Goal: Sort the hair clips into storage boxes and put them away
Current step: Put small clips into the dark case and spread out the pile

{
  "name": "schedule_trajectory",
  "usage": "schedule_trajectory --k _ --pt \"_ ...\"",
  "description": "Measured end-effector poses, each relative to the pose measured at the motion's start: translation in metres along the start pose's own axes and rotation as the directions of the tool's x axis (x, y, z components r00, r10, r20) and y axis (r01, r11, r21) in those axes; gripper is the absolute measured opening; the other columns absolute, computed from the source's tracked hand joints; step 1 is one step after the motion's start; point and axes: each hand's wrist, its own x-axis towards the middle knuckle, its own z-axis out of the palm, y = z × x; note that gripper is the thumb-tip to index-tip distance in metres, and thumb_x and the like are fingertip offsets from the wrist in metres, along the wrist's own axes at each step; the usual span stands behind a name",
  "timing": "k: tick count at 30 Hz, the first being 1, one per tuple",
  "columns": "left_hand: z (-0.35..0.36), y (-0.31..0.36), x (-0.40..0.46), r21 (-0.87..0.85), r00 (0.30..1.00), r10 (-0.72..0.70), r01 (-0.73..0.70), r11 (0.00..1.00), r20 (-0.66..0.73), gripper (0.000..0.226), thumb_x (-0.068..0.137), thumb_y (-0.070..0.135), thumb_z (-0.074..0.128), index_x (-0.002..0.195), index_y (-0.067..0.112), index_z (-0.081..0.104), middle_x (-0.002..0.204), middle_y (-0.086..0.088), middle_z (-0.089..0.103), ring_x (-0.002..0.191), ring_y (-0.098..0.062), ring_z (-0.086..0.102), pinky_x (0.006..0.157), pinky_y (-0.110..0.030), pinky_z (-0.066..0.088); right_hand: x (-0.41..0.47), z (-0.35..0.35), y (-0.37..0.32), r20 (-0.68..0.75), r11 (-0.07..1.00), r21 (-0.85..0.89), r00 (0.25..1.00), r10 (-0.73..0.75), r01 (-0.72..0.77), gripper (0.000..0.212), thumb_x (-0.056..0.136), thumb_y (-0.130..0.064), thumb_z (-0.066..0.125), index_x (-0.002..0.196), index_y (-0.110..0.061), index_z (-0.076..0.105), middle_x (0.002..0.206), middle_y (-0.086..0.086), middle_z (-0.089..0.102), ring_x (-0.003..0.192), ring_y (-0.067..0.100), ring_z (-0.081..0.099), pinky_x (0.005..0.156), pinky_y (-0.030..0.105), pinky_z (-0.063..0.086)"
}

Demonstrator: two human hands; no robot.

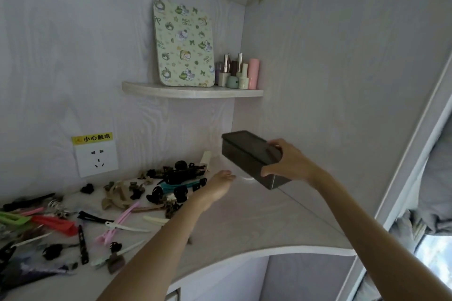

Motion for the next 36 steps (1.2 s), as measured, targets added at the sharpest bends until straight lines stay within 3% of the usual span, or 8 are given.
schedule_trajectory --k 6,10,13,15,18,23,27,36 --pt "0.001 -0.007 -0.005 -0.458 0.987 -0.145 0.095 0.884 -0.074 0.028 0.099 0.009 0.036 0.124 0.006 0.048 0.123 -0.01 0.055 0.107 -0.026 0.057 0.089 -0.036 0.046 -0.001 0.015 0.015 0.178 0.962 0.265 0.977 -0.12 0.07 0.069 0.07 -0.019 0.077 0.128 -0.028 0.041 0.119 0.001 0.046 0.093 0.006 0.053 0.07 0.018 0.047" --pt "-0.03 -0.021 -0.018 -0.545 0.943 -0.145 -0.044 0.837 -0.299 0.054 0.093 -0.001 0.045 0.143 0.004 0.028 0.125 -0.018 0.052 0.095 -0.024 0.055 0.067 -0.028 0.045 -0.014 0.012 0.02 0.246 0.967 0.209 0.949 -0.197 0.146 0.069 0.067 -0.022 0.079 0.125 -0.033 0.043 0.123 -0.002 0.043 0.106 0.013 0.049 0.081 0.022 0.046" --pt "-0.036 -0.014 -0.053 -0.665 0.972 -0.211 0.093 0.741 -0.099 0.055 0.092 0.034 0.053 0.138 0.009 0.038 0.131 -0.017 0.051 0.103 -0.028 0.056 0.076 -0.034 0.049 -0.028 0.035 0.017 0.109 0.973 0.097 0.97 -0.218 0.207 0.078 0.065 -0.023 0.082 0.128 -0.033 0.037 0.124 -0.005 0.037 0.116 0.016 0.038 0.096 0.032 0.042" --pt "-0.027 -0.015 -0.071 -0.596 0.981 -0.162 0.194 0.779 0.108 0.07 0.083 0.05 0.059 0.14 0.018 0.034 0.134 -0.015 0.05 0.11 -0.031 0.058 0.085 -0.039 0.052 -0.04 0.058 0.008 -0.01 0.966 0.073 0.969 -0.247 0.247 0.089 0.06 -0.028 0.085 0.132 -0.032 0.032 0.122 -0.008 0.032 0.115 0.013 0.032 0.101 0.034 0.037" --pt "-0.011 -0.021 -0.078 -0.536 0.994 -0.078 0.109 0.837 0.08 0.06 0.084 0.034 0.066 0.136 0.021 0.04 0.111 -0.004 0.063 0.096 -0.022 0.063 0.078 -0.034 0.054 -0.053 0.075 -0.005 0.061 0.923 0.198 0.935 -0.348 0.331 0.094 0.062 -0.024 0.085 0.135 -0.031 0.025 0.124 -0.011 0.034 0.114 0.006 0.036 0.099 0.015 0.036" --pt "-0.035 -0.027 -0.078 -0.415 0.99 0.096 -0.045 0.908 0.103 0.049 0.086 0.037 0.061 0.131 0.041 0.041 0.123 0.008 0.062 0.113 -0.014 0.058 0.101 -0.035 0.044 -0.051 0.048 -0.016 0.231 0.759 0.641 0.972 -0.047 -0.116 0.045 0.088 -0.05 0.05 0.126 -0.027 0.045 0.123 -0.001 0.056 0.111 0.018 0.056 0.097 0.034 0.045" --pt "-0.041 -0.012 -0.087 -0.133 0.954 0.232 -0.209 0.969 0.192 0.045 0.091 0.047 0.047 0.133 0.032 0.046 0.128 0.009 0.059 0.113 -0.004 0.058 0.099 -0.023 0.046 -0.049 0.048 -0.015 0.174 0.644 0.743 0.982 0.077 -0.182 0.038 0.09 -0.043 0.052 0.115 -0.014 0.055 0.1 0.001 0.062 0.088 0.016 0.062 0.069 0.028 0.052" --pt "-0.035 -0.009 -0.082 0.186 0.924 0.073 -0.153 0.971 0.377 0.043 0.094 0.048 0.04 0.13 0.028 0.053 0.119 0.006 0.063 0.105 -0.008 0.061 0.089 -0.015 0.049 -0.082 0.04 0.025 0.501 0.663 0.541 0.832 0.239 -0.517 0.039 0.088 -0.045 0.053 0.091 -0.006 0.058 0.09 0.012 0.069 0.076 0.024 0.069 0.063 0.028 0.055"
